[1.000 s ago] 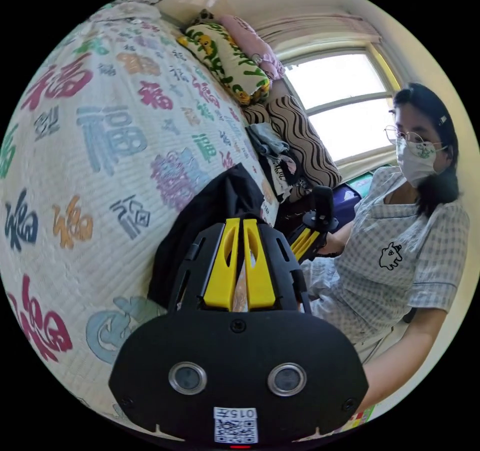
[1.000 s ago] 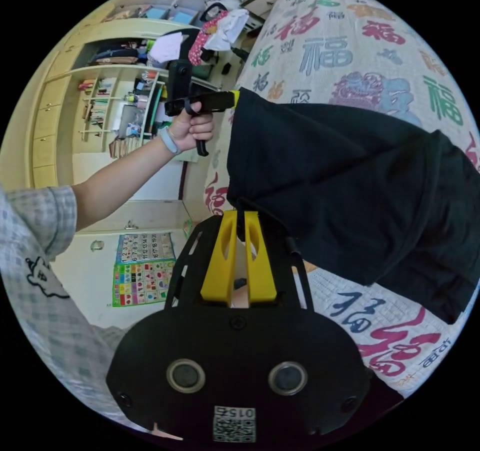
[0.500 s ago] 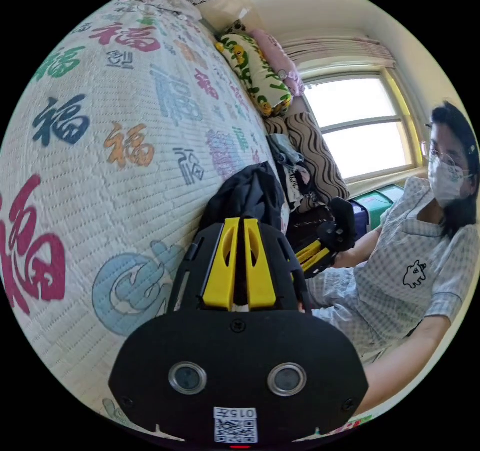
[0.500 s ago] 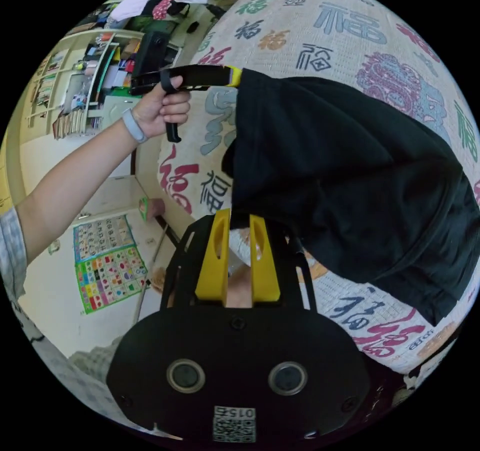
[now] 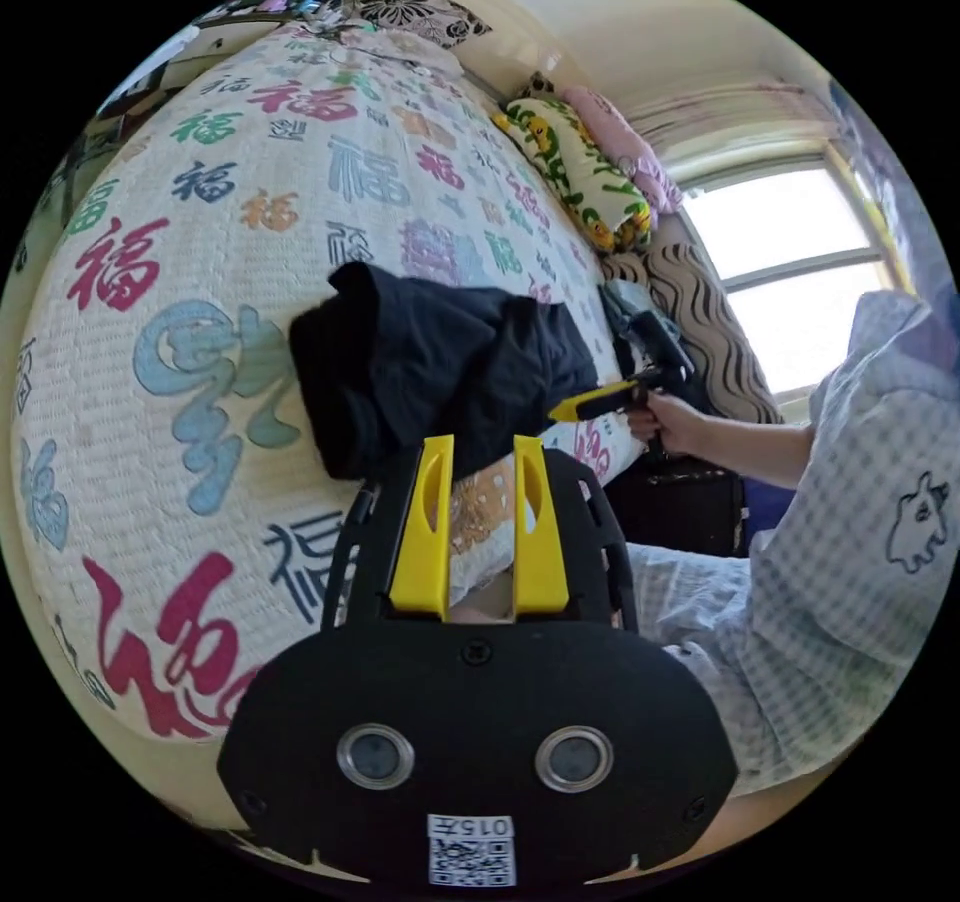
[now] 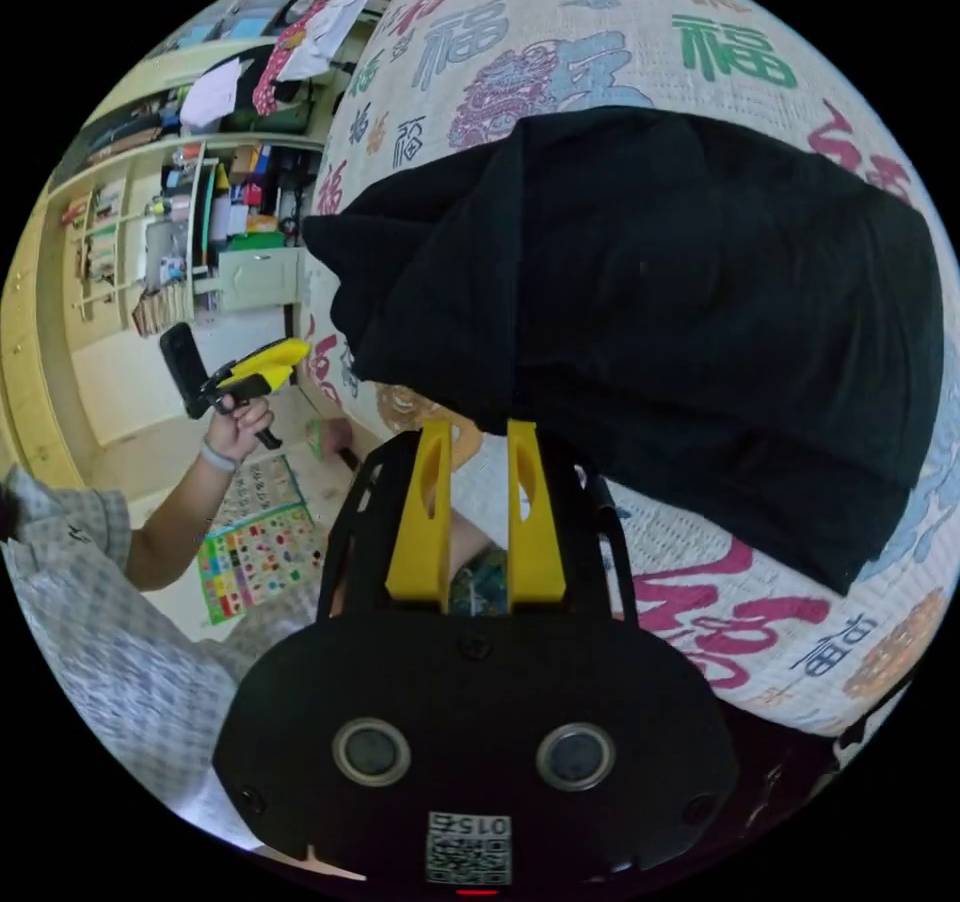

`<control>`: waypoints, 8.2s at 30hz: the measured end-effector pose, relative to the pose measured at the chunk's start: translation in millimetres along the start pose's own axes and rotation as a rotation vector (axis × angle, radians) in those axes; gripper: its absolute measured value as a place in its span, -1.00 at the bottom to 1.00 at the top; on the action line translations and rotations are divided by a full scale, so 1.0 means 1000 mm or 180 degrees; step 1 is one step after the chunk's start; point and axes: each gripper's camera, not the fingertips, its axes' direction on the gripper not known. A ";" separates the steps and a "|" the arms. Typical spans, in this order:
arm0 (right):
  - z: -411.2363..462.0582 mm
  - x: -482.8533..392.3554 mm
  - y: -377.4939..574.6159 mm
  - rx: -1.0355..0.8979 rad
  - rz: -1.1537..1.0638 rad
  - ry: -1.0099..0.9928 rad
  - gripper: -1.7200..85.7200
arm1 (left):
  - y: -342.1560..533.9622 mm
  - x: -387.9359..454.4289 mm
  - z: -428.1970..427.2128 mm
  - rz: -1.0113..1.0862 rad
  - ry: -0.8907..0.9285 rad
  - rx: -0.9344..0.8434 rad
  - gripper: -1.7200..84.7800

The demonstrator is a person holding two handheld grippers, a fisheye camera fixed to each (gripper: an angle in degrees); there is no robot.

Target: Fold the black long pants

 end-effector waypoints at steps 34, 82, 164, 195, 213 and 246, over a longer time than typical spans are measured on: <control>-0.008 -0.048 -0.210 -0.0266 -0.0779 -0.0409 -0.83 | 0.109 -0.034 0.048 -0.1203 -0.0493 0.0700 -0.98; -0.200 0.174 0.156 0.1207 0.1308 -0.0142 -0.74 | -0.269 0.261 0.317 0.2103 -0.0389 -0.1500 -0.68; -0.256 -0.020 0.245 0.1270 -0.0106 -0.0228 -0.83 | -0.270 0.174 0.195 0.0502 0.0076 -0.0800 -0.71; -0.381 0.111 0.191 0.0293 0.0265 -0.2075 -0.65 | -0.230 0.065 0.246 -0.0368 0.1173 -0.0907 -0.56; -0.474 -0.123 0.307 0.1123 0.0373 -0.2147 -0.78 | -0.202 0.168 0.188 -0.0361 0.1701 -0.0829 -0.77; -0.987 -0.016 0.310 0.1385 0.0962 0.0697 -0.78 | -0.463 0.562 0.681 -0.0333 0.1959 -0.0603 -0.78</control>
